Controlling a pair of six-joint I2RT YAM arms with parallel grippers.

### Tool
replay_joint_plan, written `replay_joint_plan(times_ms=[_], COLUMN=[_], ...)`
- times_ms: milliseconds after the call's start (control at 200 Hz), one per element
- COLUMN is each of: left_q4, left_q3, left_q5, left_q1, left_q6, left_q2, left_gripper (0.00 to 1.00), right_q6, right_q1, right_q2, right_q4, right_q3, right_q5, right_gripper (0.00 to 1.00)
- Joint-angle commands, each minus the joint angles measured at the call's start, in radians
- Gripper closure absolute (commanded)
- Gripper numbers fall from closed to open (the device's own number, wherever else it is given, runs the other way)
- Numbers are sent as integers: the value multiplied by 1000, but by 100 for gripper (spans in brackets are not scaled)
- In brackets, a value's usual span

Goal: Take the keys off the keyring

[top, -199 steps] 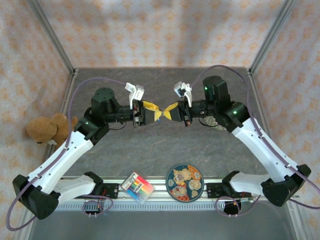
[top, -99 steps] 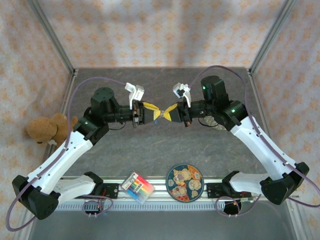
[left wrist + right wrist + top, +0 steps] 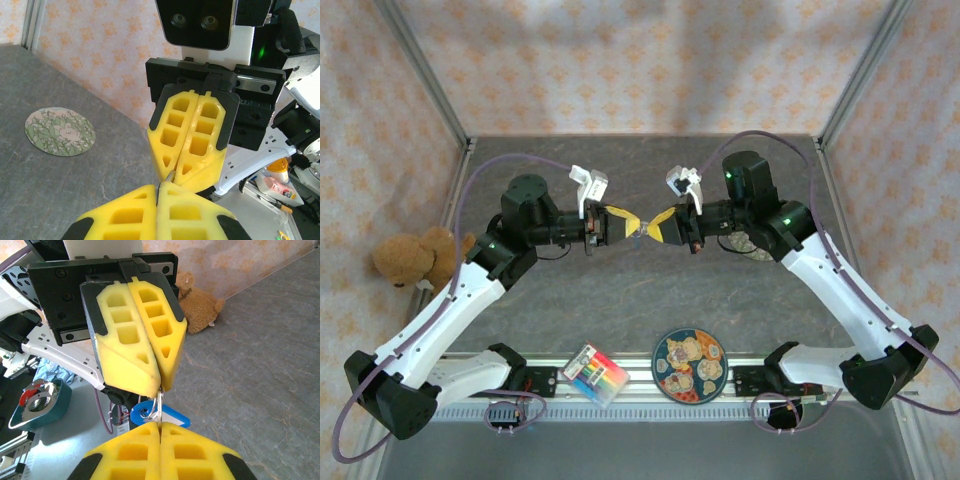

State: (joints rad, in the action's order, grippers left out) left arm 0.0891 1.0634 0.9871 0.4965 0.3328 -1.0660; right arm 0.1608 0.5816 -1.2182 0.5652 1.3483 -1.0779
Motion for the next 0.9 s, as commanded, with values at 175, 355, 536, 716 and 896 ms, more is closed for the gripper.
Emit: replay_joint_plan(times_ms=[175,355,536,716,896], left_q4=[-185,-296,-296,-200,-108], left_q3=[-53,-83,-94,-61,-3], left_q5=[-77,-104,-114,-102,-13], left_q1=[-3,-3,-3,-6,-8], left_q6=[115,189,184,121,75], left_q2=[64,63,71,85,60], left_gripper=[100,100,88,64,53], right_q6=[-148,-264,-256,-162,-78], right_q1=[-5,42,74,72,50], right_q2=[146,221,244,224,168], right_q4=[-314,-517,-502,-327,-172], right_q3=[-147,-277,-291,-208,-111], right_q5=[64,157,198,197,135], right_gripper=[100,100,100,100,100])
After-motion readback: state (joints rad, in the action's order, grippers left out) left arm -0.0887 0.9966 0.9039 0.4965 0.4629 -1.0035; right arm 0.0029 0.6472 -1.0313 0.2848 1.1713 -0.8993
